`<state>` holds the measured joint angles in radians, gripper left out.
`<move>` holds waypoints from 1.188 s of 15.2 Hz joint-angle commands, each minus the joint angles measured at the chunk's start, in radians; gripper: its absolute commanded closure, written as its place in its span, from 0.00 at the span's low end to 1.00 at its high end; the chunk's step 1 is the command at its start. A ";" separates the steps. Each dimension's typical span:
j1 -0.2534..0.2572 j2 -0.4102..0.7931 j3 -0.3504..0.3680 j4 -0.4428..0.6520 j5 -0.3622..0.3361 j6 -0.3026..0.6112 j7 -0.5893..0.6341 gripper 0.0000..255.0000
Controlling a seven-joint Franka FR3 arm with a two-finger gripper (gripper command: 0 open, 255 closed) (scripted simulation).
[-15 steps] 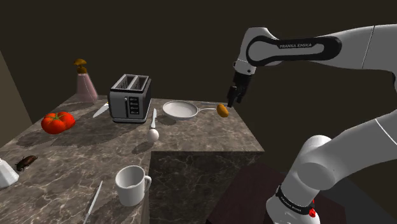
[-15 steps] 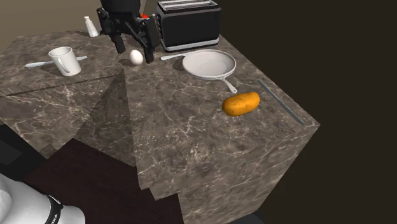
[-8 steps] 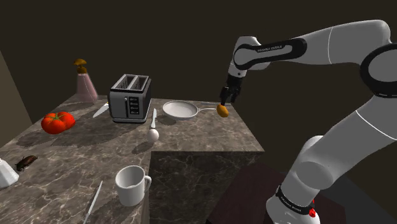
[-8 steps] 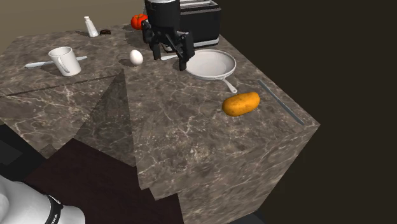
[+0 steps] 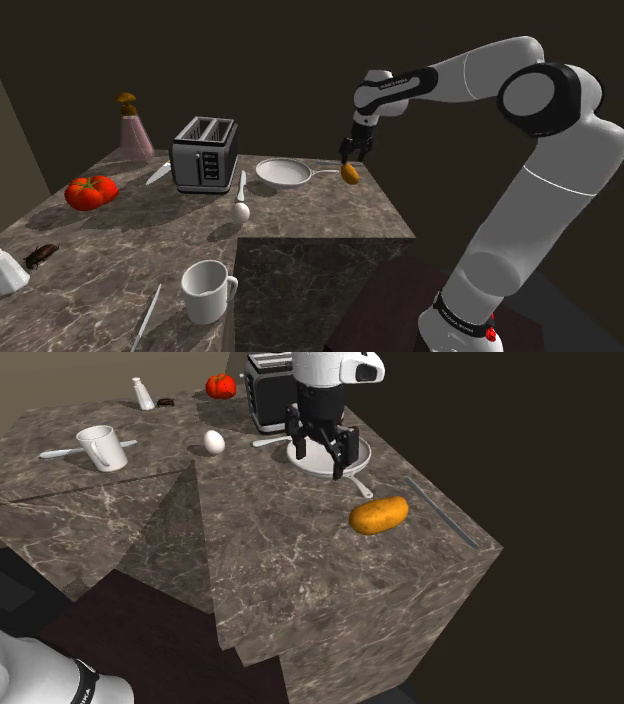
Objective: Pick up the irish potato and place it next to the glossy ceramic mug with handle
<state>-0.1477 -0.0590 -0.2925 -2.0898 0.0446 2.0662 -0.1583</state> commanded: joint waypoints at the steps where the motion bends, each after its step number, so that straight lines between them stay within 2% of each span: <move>1: -0.011 0.078 -0.015 0.058 0.029 0.019 -0.008 0.00; 7: -0.070 0.291 -0.049 0.241 0.123 0.037 -0.039 0.00; 13: -0.156 0.508 -0.059 0.463 0.214 0.017 -0.052 0.00; 18: -0.161 0.540 -0.052 0.453 0.228 0.057 -0.058 0.00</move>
<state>-0.3081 0.4750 -0.3455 -1.6336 0.2700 2.1141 -0.2151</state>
